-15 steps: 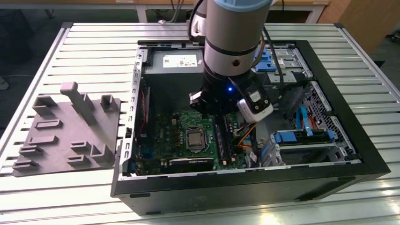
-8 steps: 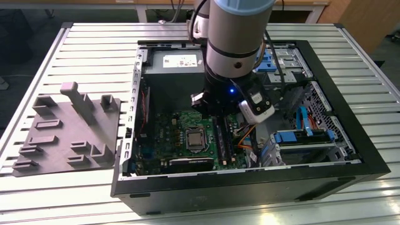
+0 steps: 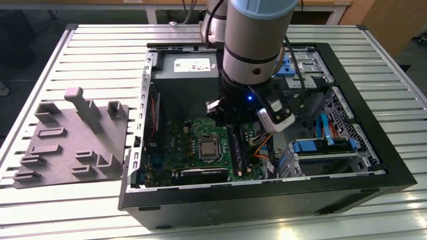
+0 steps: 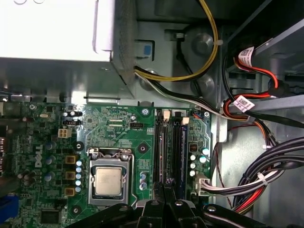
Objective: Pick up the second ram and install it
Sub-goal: 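Insert the second ram into the second slot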
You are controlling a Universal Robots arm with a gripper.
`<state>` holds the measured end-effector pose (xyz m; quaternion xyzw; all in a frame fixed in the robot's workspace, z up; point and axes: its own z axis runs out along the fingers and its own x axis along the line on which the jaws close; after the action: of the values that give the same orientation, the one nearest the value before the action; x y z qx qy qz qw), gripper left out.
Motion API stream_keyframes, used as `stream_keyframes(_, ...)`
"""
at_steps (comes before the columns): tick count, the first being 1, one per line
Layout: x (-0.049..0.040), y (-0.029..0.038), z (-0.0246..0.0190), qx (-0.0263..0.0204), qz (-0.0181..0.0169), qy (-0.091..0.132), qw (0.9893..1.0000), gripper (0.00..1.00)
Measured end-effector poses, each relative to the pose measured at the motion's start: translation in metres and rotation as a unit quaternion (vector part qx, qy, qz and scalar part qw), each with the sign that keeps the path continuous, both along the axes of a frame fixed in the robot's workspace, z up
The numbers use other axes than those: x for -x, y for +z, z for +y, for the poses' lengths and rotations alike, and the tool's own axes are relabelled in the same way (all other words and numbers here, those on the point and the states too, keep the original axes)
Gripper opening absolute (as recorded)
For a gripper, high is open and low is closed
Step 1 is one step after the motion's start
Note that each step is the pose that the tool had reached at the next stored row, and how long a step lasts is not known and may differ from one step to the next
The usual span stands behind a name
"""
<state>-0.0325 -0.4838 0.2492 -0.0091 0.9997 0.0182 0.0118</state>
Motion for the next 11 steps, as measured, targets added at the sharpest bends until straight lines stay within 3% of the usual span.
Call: stream_keyframes(11,-0.0025,-0.0041,0.0009,-0.0001,0.0,0.0,1.0,0.12)
